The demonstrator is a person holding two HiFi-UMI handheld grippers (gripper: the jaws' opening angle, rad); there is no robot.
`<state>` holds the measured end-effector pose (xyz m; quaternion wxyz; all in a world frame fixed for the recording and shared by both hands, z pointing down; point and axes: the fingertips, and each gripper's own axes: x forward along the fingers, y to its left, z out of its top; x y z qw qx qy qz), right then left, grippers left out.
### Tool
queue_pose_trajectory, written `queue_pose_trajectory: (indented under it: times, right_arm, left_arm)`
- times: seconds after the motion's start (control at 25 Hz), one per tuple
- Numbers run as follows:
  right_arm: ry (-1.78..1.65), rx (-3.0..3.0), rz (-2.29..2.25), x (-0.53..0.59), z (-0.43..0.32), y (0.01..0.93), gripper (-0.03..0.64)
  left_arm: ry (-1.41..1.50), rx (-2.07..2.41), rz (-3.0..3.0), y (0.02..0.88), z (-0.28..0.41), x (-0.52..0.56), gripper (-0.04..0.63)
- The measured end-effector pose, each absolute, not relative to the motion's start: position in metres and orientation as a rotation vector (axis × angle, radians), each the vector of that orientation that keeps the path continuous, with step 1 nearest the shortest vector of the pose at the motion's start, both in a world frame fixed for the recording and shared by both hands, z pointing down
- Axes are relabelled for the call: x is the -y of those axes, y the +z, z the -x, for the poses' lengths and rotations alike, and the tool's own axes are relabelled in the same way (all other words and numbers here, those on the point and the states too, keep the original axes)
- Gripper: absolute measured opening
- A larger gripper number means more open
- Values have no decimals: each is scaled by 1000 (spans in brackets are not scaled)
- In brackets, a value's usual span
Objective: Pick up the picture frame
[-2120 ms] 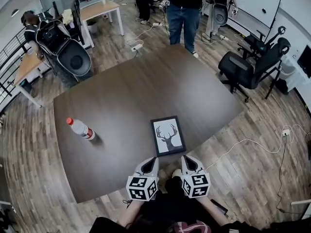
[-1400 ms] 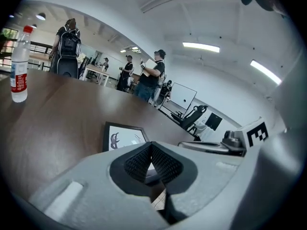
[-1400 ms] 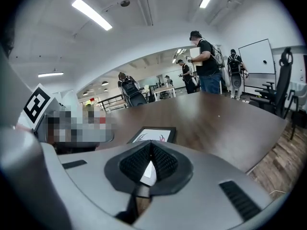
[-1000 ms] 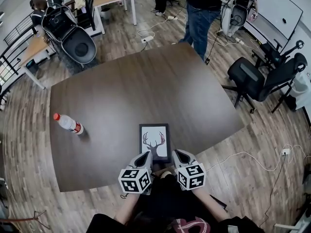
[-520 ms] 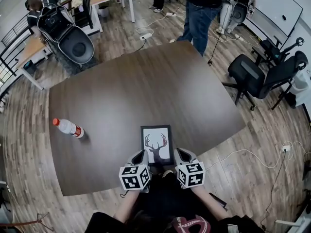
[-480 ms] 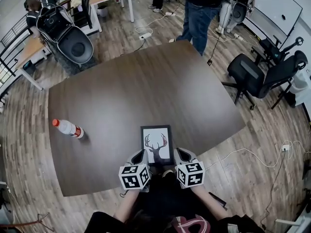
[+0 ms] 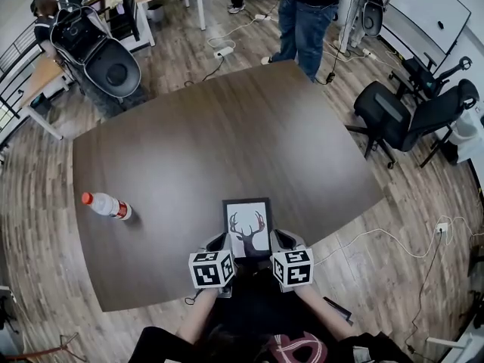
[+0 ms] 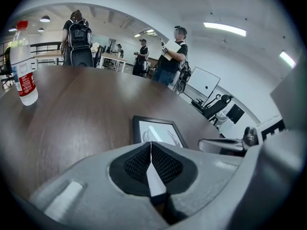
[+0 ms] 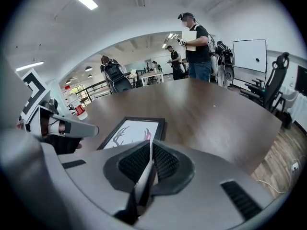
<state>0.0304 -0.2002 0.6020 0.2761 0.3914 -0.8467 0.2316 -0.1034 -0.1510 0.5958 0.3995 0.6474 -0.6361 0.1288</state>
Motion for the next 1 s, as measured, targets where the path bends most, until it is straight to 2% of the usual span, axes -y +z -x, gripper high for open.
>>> queue_pose_trajectory:
  times: [0.16, 0.28, 0.44, 1.0]
  right_arm:
    - [634, 2240, -1068, 207, -32, 610, 61]
    - [666, 2226, -1075, 209, -29, 614, 98]
    - [697, 2237, -1054, 207, -18, 617, 129]
    - [743, 2091, -1047, 203, -21, 648, 115]
  left_arm:
    - [346, 1610, -1608, 605, 106, 154, 16]
    - [348, 1592, -1594, 609, 109, 156, 107]
    - [357, 1570, -1571, 617, 115, 153, 147]
    - [443, 1519, -1483, 641, 120, 146, 150]
